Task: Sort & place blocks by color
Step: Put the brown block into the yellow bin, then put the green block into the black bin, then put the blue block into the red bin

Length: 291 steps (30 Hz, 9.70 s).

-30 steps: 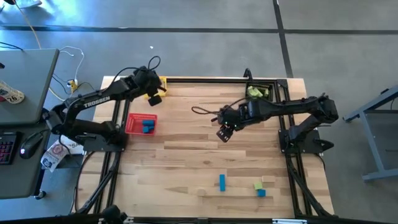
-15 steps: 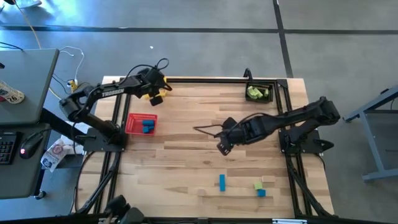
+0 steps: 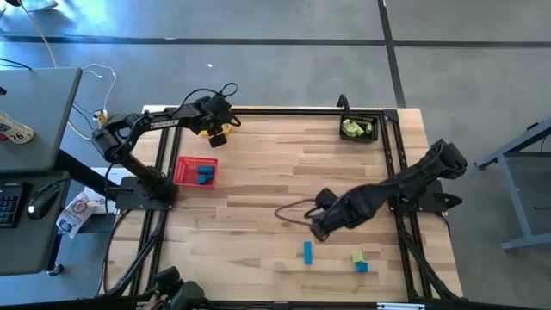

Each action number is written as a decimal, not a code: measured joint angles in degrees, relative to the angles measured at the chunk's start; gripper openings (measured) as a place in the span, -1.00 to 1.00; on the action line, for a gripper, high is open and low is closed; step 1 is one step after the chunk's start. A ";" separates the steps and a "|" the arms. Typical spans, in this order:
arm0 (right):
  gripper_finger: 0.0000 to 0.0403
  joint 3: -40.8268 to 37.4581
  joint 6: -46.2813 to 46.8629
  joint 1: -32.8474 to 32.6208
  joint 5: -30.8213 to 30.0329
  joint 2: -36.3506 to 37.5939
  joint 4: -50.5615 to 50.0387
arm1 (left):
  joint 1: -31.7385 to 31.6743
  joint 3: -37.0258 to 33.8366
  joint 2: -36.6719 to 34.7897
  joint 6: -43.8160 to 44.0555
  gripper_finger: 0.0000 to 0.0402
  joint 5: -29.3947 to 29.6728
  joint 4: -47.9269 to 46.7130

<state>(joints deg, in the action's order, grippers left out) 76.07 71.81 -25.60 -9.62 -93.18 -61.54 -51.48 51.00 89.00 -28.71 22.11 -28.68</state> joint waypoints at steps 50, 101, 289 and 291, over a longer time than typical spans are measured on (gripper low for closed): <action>0.14 -0.04 58.35 -25.18 3.75 -10.56 -6.24 | 11.49 13.38 0.04 15.30 0.09 -11.41 -15.00; 0.14 -0.07 57.54 -21.66 5.78 -20.96 -4.61 | 24.96 13.38 0.03 15.08 0.09 -19.96 -7.24; -0.12 -0.04 27.15 -0.86 6.67 -11.80 22.09 | 78.68 13.35 0.04 29.17 0.09 -19.42 -13.11; -0.12 -0.04 28.39 -1.27 6.88 -12.56 22.00 | 78.68 13.35 0.04 28.24 0.09 -18.63 -12.95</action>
<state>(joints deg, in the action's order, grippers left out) 76.03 100.20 -26.87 -2.74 -105.74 -39.54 27.20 64.36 89.03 -0.47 3.48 -41.62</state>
